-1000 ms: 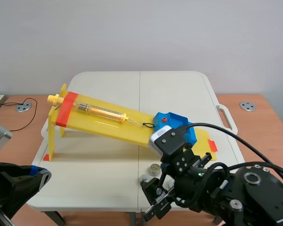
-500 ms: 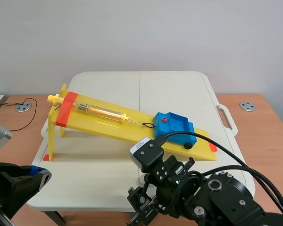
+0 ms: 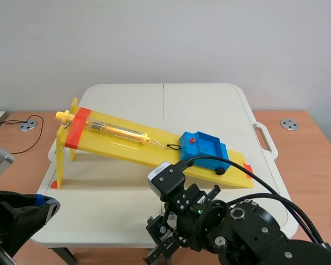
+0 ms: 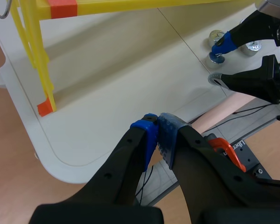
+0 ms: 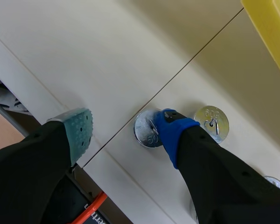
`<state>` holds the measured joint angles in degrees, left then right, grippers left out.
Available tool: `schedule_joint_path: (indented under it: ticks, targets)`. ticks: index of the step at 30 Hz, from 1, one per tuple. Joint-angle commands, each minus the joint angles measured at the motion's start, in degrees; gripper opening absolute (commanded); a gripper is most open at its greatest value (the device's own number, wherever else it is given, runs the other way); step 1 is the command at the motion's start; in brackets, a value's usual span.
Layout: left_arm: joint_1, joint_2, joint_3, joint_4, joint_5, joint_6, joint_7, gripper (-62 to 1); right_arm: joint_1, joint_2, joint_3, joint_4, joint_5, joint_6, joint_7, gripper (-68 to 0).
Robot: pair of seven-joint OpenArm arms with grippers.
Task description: Place the four metal weights on the blue cart on the ramp.
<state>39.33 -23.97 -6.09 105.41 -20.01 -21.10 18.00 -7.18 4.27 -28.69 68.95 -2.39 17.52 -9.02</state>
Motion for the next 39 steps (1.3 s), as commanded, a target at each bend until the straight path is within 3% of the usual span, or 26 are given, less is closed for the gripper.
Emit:
schedule_joint_path:
  ticks: [1,11,17,25,34,39]
  targets:
    - [-0.5,0.3,-1.0,2.8,-4.2,-0.1,-5.5,-58.0,4.2,-1.4,-1.0,2.3,1.1,-1.7,6.4,-40.5]
    - [-0.5,0.3,-1.0,2.8,-4.2,-0.1,-5.5,-58.0,4.2,-1.0,-1.0,1.7,1.1,-1.6,5.3,-67.2]
    - [-0.5,0.3,-1.0,2.8,-4.2,-0.1,-5.5,-58.0,4.0,1.0,-0.9,3.5,3.4,-1.4,4.8,-66.9]
    - [-0.5,0.3,-1.0,2.8,-4.2,-0.1,-5.3,-58.0,-0.9,7.0,-0.2,16.8,7.3,-1.5,1.9,-66.9]
    - [-0.5,0.3,-1.0,2.8,-4.2,-0.1,-5.3,-58.0,-10.7,11.5,8.9,30.9,15.3,-0.7,-2.0,-66.9]
    - [-0.5,0.3,-1.0,2.8,-4.2,-0.1,-5.3,-58.0,-15.0,12.6,16.5,37.3,22.6,3.0,-4.8,-66.9]
